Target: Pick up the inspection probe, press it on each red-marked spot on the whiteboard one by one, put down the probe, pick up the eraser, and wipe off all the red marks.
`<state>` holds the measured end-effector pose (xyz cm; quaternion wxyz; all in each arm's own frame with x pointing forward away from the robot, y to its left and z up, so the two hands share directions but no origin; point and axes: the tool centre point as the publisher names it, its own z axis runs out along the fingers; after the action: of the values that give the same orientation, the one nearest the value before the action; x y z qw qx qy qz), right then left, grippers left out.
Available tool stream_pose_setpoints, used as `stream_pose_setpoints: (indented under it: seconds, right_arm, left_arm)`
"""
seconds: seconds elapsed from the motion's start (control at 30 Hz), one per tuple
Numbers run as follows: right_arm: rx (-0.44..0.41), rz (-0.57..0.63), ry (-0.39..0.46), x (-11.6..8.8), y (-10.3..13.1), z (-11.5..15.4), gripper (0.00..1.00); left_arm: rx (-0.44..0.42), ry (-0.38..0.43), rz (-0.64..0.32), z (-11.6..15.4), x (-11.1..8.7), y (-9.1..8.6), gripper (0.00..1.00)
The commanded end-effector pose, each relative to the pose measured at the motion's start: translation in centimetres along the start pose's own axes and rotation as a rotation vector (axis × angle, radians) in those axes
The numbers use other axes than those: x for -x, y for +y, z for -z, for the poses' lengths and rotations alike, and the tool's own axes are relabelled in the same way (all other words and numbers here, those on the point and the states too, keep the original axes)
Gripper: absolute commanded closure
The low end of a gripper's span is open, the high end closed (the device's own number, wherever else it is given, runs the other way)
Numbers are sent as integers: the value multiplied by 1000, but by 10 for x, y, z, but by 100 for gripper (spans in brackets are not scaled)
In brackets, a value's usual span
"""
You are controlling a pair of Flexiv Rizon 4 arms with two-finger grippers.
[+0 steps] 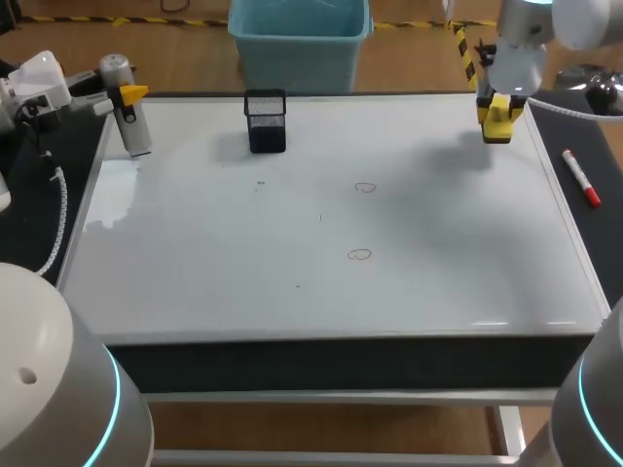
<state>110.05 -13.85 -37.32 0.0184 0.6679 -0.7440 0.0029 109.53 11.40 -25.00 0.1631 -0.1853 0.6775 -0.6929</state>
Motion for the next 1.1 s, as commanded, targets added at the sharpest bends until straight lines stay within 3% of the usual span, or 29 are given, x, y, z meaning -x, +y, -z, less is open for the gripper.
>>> stream_pose_setpoints:
  seconds: [0.03,0.23,0.47,0.73,1.1]
  right_arm:
    - [3,3,2,-1,-2,1,100]
    - [3,3,2,-1,-2,1,100]
    - [3,3,2,-1,-2,1,100]
    - [3,3,2,-1,-2,1,100]
    - [3,3,2,-1,-2,1,100]
  left_arm:
    - [-3,-1,-2,-1,0,0,100]
    - [-4,8,-20,-2,-5,-1,100]
    - [21,35,-47,-16,-54,-4,100]
    - [-4,114,4,-45,-113,0,100]
    - [-16,307,-8,-124,-186,-5,100]
